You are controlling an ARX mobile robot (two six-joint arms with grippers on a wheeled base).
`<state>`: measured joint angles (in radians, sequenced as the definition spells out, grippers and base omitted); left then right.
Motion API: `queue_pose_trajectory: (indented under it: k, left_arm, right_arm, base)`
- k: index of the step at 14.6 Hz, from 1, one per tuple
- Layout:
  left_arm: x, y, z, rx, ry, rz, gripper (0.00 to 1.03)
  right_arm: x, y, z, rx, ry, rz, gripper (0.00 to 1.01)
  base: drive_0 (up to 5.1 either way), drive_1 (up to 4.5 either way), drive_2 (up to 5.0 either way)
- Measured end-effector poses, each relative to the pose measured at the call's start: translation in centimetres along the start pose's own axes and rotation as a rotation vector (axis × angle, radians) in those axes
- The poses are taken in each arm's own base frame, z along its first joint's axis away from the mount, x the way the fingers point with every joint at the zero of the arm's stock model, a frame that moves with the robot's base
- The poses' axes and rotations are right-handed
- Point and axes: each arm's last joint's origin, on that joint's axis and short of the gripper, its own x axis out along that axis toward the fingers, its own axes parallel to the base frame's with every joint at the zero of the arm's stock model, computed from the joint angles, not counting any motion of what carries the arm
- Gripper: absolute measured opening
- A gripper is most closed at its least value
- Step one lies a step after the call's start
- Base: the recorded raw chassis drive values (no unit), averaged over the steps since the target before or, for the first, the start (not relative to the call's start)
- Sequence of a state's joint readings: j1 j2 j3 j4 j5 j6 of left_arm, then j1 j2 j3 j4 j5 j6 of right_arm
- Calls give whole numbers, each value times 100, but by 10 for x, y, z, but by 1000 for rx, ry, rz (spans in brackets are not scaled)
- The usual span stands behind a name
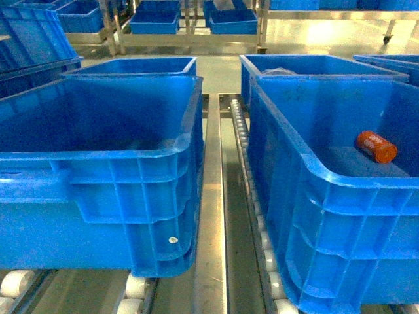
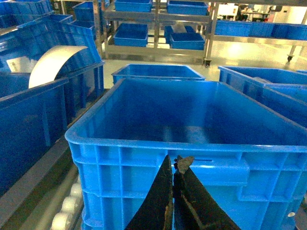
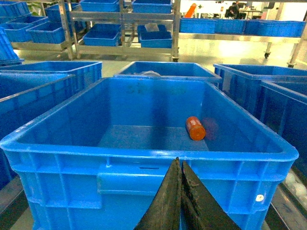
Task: Sort blue parts and orange caps into right shelf containers
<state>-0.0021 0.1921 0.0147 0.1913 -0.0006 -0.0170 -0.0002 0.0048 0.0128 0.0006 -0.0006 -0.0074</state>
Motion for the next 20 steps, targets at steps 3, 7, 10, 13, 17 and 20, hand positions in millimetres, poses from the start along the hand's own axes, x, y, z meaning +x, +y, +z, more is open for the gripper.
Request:
queue_pose_trajectory:
  k: [3, 7, 10, 13, 17, 20]
  left_arm:
    - [-11, 0, -6, 1, 40, 2, 2]
    - [-12, 0, -4, 3, 16, 0, 2]
    - [-12, 0, -4, 3, 15, 0, 42]
    - [-12, 0, -4, 3, 15, 0, 80]
    - [-12, 0, -4, 6, 15, 0, 97]
    - [-12, 0, -4, 6, 15, 0, 98]
  right_arm:
    - [0, 0, -1, 0, 6, 0, 2]
    - [0, 0, 0, 0, 4, -1, 2]
    - [0, 0, 0, 0, 5, 0, 37]
    - [0, 0, 0, 0, 5, 0, 75]
    - [0, 0, 0, 0, 5, -1, 98]
    - [0, 0, 0, 0, 5, 0, 98]
  base:
    - [0, 0, 0]
    - [0, 0, 0]
    - [0, 0, 0]
    - [0, 0, 0]
    - [0, 0, 0]
    - [0, 0, 0]
